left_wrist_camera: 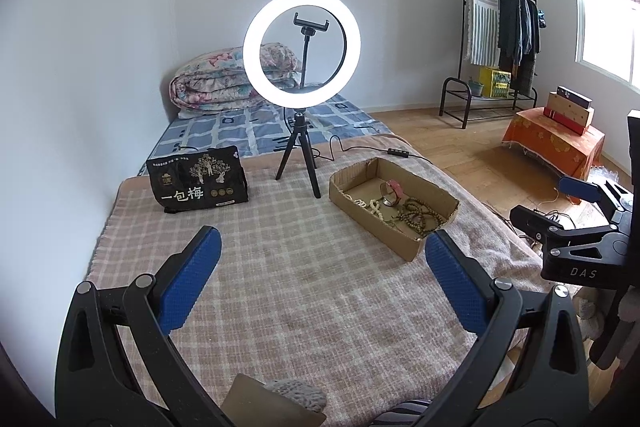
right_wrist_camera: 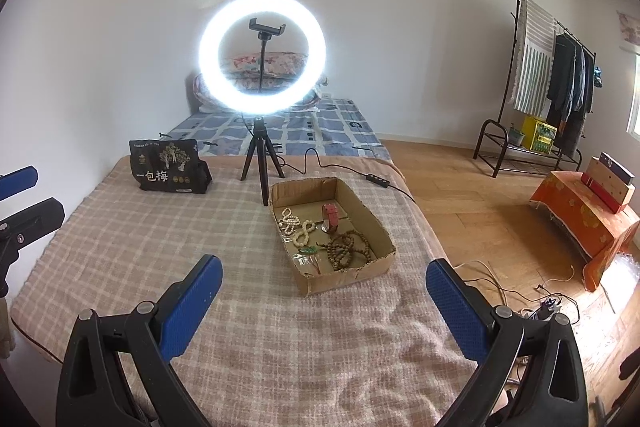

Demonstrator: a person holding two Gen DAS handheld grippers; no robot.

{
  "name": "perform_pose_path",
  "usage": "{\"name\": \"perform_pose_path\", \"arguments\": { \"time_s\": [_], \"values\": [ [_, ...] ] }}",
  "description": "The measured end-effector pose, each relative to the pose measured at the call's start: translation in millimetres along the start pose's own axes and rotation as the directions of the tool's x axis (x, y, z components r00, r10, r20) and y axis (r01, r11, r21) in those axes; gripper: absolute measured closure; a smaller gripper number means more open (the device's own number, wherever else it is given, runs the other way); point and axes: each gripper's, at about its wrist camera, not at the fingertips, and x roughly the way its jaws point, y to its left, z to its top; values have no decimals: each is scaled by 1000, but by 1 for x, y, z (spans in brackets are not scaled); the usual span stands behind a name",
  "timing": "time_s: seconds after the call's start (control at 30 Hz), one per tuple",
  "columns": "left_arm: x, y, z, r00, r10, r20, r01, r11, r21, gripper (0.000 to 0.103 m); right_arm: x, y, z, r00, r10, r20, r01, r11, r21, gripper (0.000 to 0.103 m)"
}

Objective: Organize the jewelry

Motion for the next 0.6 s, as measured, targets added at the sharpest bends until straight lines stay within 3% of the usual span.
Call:
{"name": "perform_pose_path", "arguments": {
  "time_s": [0.6],
  "values": [
    [-1, 2, -2, 1000, 6, 1, -6, 1000, 5, 0, 1, 0, -2, 1000, 6, -12, -6, 1000, 7, 0]
  ]
}}
